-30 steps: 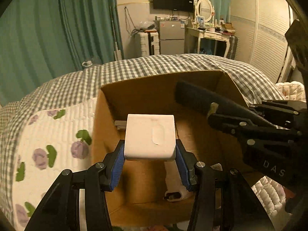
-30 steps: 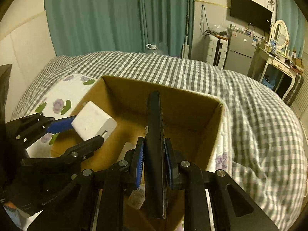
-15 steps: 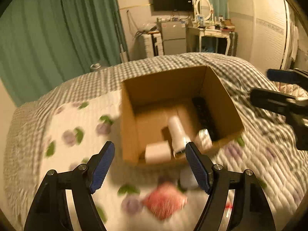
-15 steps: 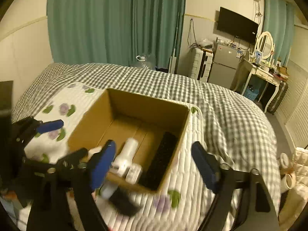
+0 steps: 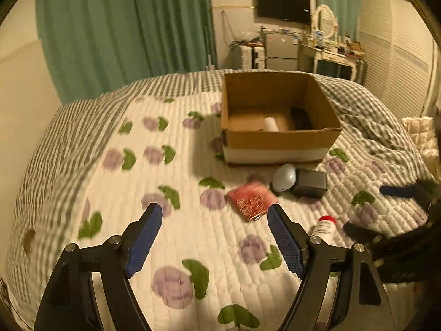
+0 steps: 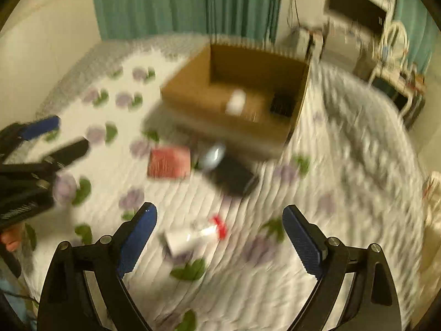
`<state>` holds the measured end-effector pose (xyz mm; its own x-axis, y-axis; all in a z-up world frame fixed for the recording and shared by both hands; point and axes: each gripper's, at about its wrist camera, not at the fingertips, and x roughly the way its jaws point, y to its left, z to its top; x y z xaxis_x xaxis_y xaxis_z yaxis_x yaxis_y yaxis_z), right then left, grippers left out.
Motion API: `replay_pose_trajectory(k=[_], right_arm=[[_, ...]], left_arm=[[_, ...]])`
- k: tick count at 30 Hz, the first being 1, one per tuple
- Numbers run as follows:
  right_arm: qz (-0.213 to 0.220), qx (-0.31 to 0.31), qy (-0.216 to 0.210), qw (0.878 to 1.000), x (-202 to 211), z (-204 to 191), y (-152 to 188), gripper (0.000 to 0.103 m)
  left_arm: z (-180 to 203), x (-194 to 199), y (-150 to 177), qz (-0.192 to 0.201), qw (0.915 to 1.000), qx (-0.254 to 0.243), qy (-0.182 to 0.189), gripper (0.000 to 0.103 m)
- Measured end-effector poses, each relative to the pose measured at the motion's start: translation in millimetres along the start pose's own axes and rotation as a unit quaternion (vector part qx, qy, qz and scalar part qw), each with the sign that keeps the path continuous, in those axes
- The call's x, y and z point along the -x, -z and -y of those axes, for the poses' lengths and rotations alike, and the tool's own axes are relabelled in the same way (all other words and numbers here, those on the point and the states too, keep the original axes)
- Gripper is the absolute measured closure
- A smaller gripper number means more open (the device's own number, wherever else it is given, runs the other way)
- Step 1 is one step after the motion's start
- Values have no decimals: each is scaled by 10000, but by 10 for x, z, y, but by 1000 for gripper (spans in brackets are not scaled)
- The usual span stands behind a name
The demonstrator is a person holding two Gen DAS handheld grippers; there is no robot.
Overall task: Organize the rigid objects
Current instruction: 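Grasp the red card case with the left gripper while the right grasps the white-red bottle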
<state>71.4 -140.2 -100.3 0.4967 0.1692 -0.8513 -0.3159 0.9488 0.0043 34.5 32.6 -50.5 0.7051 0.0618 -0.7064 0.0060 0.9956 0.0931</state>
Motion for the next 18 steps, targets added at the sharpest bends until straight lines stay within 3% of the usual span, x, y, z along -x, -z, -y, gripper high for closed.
replay_pose_trajectory(k=[3,13,14,16,18], right_arm=[[-430,-193,63,9989,-322,-47,126,10],[-1086,-263,401,9929,-974,-242,119,14],[-1057,-315,360,9932,-1012,-232,129,17],[-938,-429,128,9946,-1042,-195,119,39],[-840,-457,28,9954,-1053,-177,100,55]], left_arm=[[-34,-124,84,-84,9999,76,48,22],[-96,-425,161,-324,9991,190,192,22],[-93,-444,161,-346,9990,181,206,22],[-87,-484,163,-397,9989,178,193,22],[-85,-523,164,-467,9985,200,181,22]])
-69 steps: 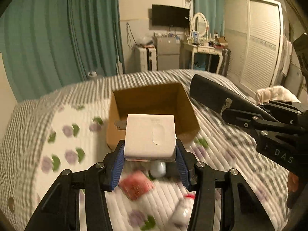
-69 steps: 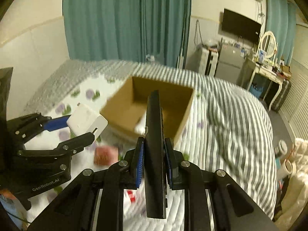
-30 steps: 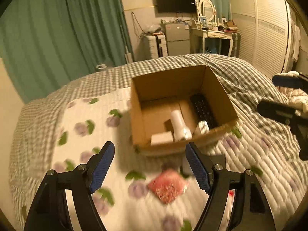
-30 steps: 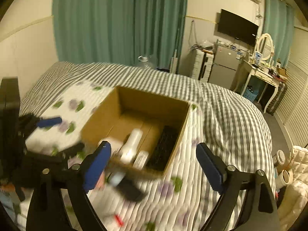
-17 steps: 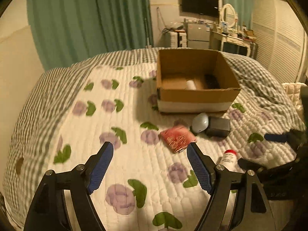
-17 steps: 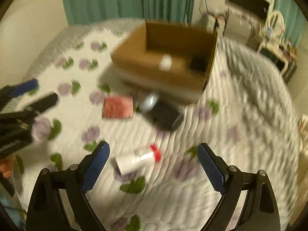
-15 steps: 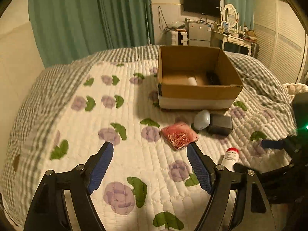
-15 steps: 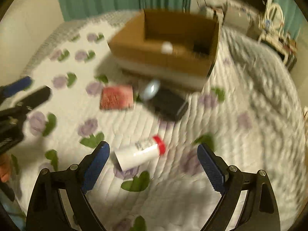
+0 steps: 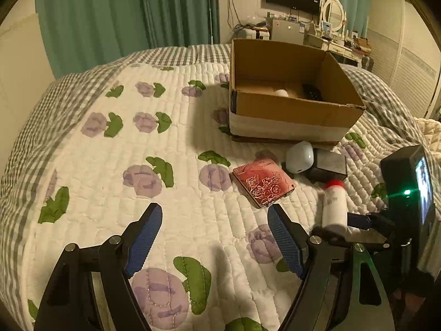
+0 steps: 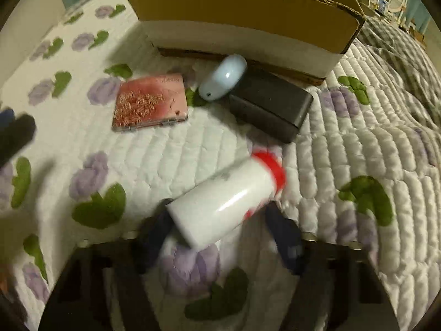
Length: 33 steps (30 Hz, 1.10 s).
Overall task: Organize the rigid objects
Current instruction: 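Grasp the red card case with the left gripper while the right grasps the white-red bottle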
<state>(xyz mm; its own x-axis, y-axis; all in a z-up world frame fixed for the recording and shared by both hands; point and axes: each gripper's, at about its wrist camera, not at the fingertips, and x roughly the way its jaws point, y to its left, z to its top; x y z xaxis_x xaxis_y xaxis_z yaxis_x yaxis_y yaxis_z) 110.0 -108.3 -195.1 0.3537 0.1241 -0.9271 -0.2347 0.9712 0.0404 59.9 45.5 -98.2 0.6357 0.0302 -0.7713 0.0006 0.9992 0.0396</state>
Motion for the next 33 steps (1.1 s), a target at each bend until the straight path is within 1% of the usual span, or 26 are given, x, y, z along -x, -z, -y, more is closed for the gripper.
replay_pose_trajectory(k=[4,7,9,14,18,20,22,23,24,25,27,30,31,32,33], right_arm=[[254,33,46,9997,74,13,-2,60],[280,-40,-82,9996,152,75,25,61],[327,-59,-64,9994,221,149,66,62],[755,-164,60,9970,499,230,213,64],[1000,-146,107,9948,713,298,127,69],[1067,-75,188,9941,789,369,50,71],[1041,-56,149,9944,786,411,-56,74],[1047,-91,76,9944,787,466,-92,76],[1038,-98,6,9946,770,499,-122,98],[998,-109,-52,9949,744,523,-149,102],[776,-89,-188,9968,598,509,-237,102],[588,-52,-391,9975,480,516,-203,102],[480,-14,-508,9976,434,505,-176,97],[397,6,-565,9976,404,498,-163,89],[356,21,-624,9974,384,488,-150,67]], left_arm=[[6,-23,14,-56,10000,-1,-31,22],[26,-24,17,-72,9999,-22,-76,22],[38,-19,3,-36,9999,-42,-103,22],[52,-68,-45,-94,9999,-22,-36,22],[125,-163,-95,-185,9998,-54,-1,22],[189,-240,-120,-262,9996,-65,51,22],[261,-338,-149,-373,9993,-39,86,22],[289,-374,-159,-419,9991,-15,96,22],[323,-425,-170,-478,9988,22,124,22],[357,-482,-185,-552,9984,61,137,22],[414,-611,-213,-714,9973,96,109,22],[469,-768,-238,-912,9956,146,138,22],[480,-812,-241,-964,9952,128,114,22],[481,-823,-237,-983,9951,101,42,22],[469,-815,-228,-967,9953,75,-50,22]])
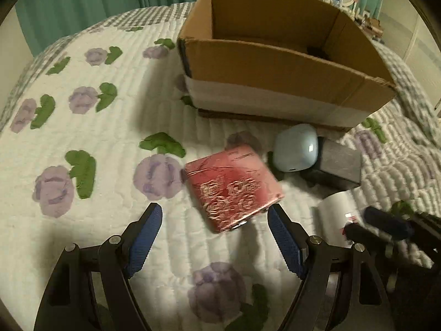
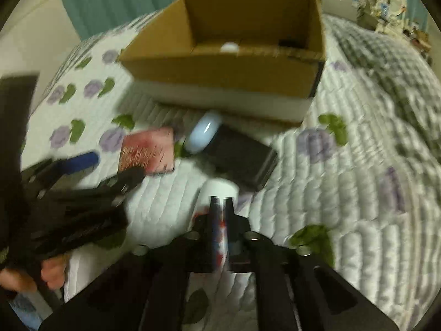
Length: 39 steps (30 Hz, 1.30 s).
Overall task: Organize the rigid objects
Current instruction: 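Grasp the red card case with the left gripper while the right grasps the white-red bottle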
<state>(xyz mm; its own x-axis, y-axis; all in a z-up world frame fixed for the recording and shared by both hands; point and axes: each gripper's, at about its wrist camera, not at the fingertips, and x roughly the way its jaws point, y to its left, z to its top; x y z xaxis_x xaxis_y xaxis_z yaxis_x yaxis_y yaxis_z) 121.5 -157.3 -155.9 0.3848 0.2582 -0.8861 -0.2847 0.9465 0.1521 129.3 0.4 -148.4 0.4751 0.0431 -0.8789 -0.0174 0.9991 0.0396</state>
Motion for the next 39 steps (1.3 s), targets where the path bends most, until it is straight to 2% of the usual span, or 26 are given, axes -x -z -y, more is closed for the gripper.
replay_pose_trajectory(k=[1,3,5,8,9,10,15,19,23,26,29,34,39], right_arm=[[6,22,-4,10000,-8,-15,10,55],[-150,195,-7,9997,-92,-97,6,54],[-348,300,289,9985,-231,-147,-10,51],[-641,191,321,9972,-466,-116,-26,54],[-599,151,358,9974,-477,-103,-36,65],[-494,129,364,9980,-432,-96,-51,67],[-49,205,282,9994,-101,-37,-116,67],[225,204,460,9985,116,64,-202,67],[284,66,321,9991,126,179,-216,67],[212,23,284,9994,72,247,-179,67],[211,84,271,9994,65,209,-156,67],[384,71,244,9989,139,157,-103,67],[634,100,215,9977,360,108,-76,67]], left_arm=[[-12,11,6,26,10000,4,-37,22],[-43,40,1,49,10000,28,-74,22],[-90,73,-24,115,9998,97,-151,22],[-98,56,-72,61,9998,79,-148,22],[-81,41,-89,18,9998,53,-165,22],[-66,16,-121,-9,9999,45,-134,22],[48,-149,-257,-327,9994,54,-13,22],[159,-386,-373,-565,9983,98,111,21],[274,-625,-460,-786,9965,-72,-271,15],[296,-681,-492,-729,9967,-108,-352,13],[253,-616,-488,-604,9979,-105,-221,21],[154,-381,-395,-463,9987,-135,170,26],[14,-3,-344,24,9992,-175,352,29]])
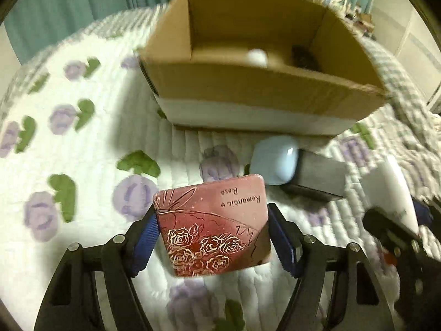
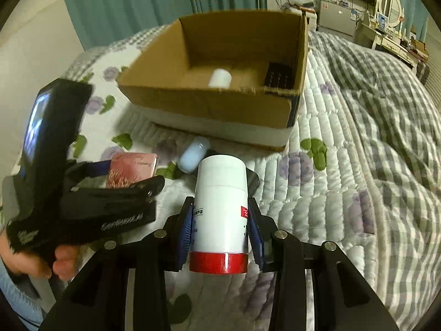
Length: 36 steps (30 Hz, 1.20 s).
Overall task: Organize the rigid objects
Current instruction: 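Grasp the red card case with the left gripper while the right grasps the white-red bottle, then drop the red card case into the box with the left gripper while the right drops the bottle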
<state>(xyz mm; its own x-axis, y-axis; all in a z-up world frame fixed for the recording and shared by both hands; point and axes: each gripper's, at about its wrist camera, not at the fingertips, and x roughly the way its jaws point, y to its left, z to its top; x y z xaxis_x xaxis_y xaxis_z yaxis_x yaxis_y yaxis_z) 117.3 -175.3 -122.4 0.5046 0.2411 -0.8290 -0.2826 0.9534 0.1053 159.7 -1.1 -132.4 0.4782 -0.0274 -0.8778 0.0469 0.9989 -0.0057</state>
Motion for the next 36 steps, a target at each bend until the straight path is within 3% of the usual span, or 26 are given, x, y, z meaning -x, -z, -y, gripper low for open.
replay_pose_trajectory(k=[10,14,19,22,27,32,36], right_arm=[[635,163,264,9975,588,-37,-234,67],[1026,245,326,9939,871,-11,-555,67],[1492,297,186,9882,1040,8,-1038,67],[1613,400,191,9859,979,4,-1356,67],[1501,521,190,9871,544,73,-1797,67],[1094,493,243,9925,-43,211,-1953,67],[951,325,160,9948,-393,367,-1891,67]], left_arm=[[179,996,-156,1258,9916,-252,141,29],[222,1273,-424,1726,9841,-388,174,29],[192,1373,-741,2000,9787,-468,72,29],[186,1259,-1014,2064,9769,-532,138,29],[225,841,-1281,1799,9818,-605,106,29],[292,288,-1396,1420,9868,-759,151,29],[308,48,-1410,1461,9851,-880,222,27]])
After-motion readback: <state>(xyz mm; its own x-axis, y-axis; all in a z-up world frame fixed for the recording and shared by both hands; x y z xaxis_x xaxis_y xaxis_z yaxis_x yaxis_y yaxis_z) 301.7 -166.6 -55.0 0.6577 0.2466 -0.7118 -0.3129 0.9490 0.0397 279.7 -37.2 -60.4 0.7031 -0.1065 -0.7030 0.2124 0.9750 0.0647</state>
